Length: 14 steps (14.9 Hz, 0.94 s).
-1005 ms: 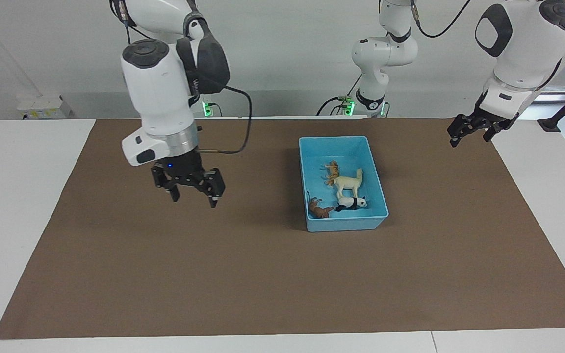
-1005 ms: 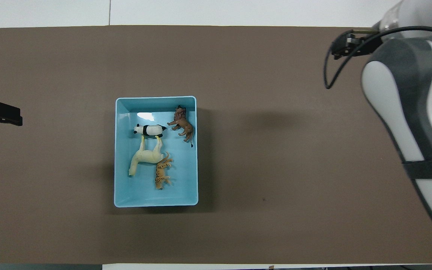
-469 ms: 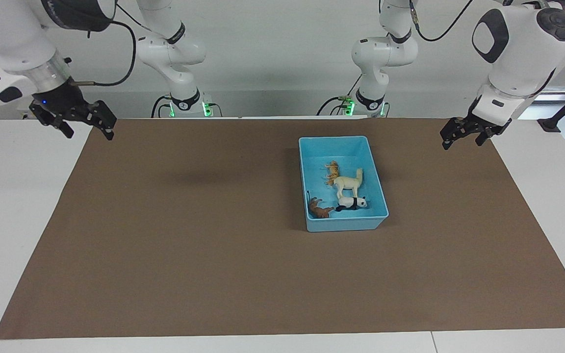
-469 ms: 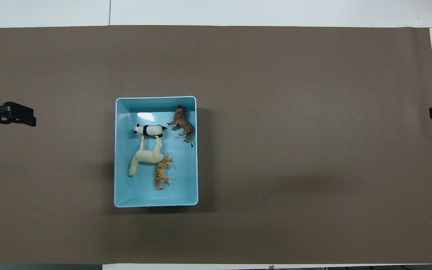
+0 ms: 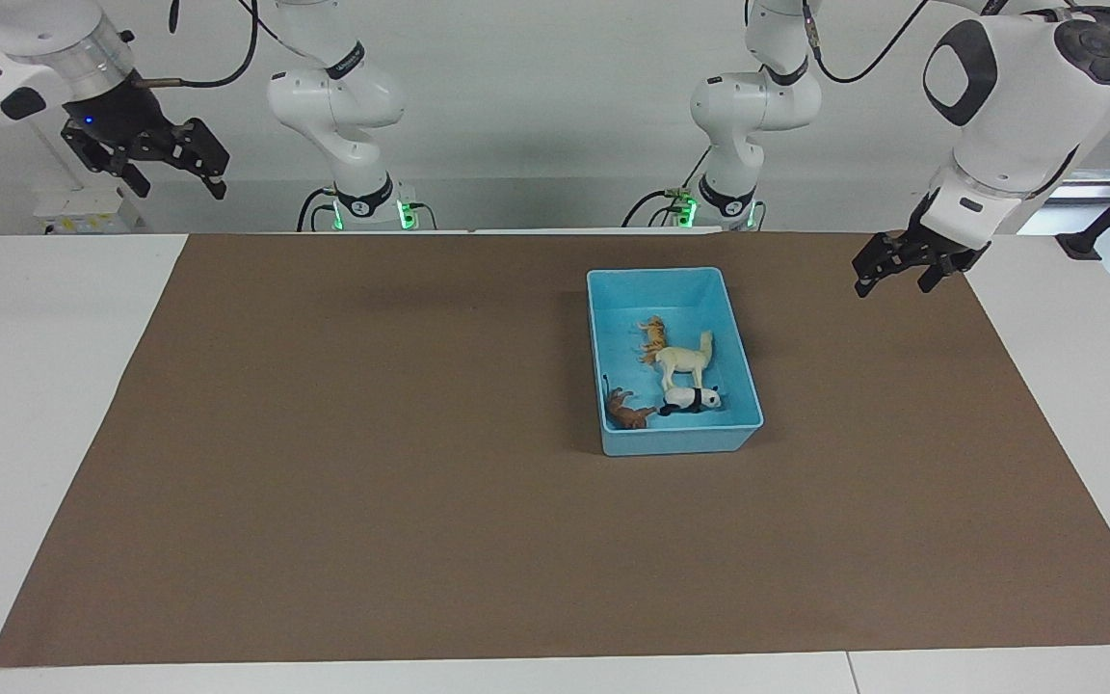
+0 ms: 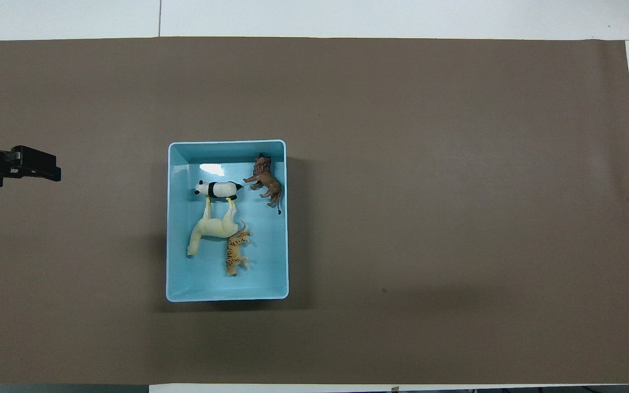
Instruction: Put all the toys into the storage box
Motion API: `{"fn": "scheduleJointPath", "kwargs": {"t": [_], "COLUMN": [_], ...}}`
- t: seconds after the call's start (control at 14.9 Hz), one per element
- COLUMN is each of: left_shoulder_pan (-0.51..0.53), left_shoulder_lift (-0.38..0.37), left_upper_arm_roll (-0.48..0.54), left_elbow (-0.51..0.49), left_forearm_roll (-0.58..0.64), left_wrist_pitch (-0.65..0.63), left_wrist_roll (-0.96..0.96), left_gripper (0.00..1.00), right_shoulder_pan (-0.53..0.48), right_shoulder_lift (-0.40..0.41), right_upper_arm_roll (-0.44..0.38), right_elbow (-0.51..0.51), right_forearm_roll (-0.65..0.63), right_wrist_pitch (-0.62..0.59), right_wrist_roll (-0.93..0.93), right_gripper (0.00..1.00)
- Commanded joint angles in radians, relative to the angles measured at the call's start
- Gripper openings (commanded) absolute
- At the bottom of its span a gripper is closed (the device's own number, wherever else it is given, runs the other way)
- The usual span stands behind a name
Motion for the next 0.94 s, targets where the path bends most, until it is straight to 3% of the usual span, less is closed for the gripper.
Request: {"fn": "scheduleJointPath", "kwargs": {"t": [0.0,0.27,0.4,0.87], "left_shoulder_pan": [-0.01,-0.018,-0.018,-0.019], "left_shoulder_lift": [-0.014,-0.034,-0.036,-0.039], "left_upper_arm_roll": [0.009,0.006,0.006,0.006], "left_elbow": [-0.021,-0.06,-0.063,-0.064], "left_forearm_roll": [-0.017,-0.017,-0.017,-0.01], "left_wrist_pitch": [0.003,0.0,-0.003,-0.017], "left_wrist_roll": [0.013,0.014,0.016,0.016], "left_gripper": [1.0,1.0,1.0,1.0], "right_shoulder_pan": [-0.044,-0.047,-0.045,-0.045], "right_shoulder_lift": [-0.013,-0.01,-0.01,-0.014], "right_upper_arm_roll": [0.013,0.015,0.013,0.015], "right_elbow": [-0.031,-0.03,-0.047,-0.054], "right_forearm_roll": [-0.014,-0.051,-0.054,-0.051], "right_wrist_pitch": [0.058,0.074,0.149,0.144], "right_wrist_roll": [-0.049,-0.058,-0.054,-0.054], "right_gripper": [1.0,1.0,1.0,1.0]}}
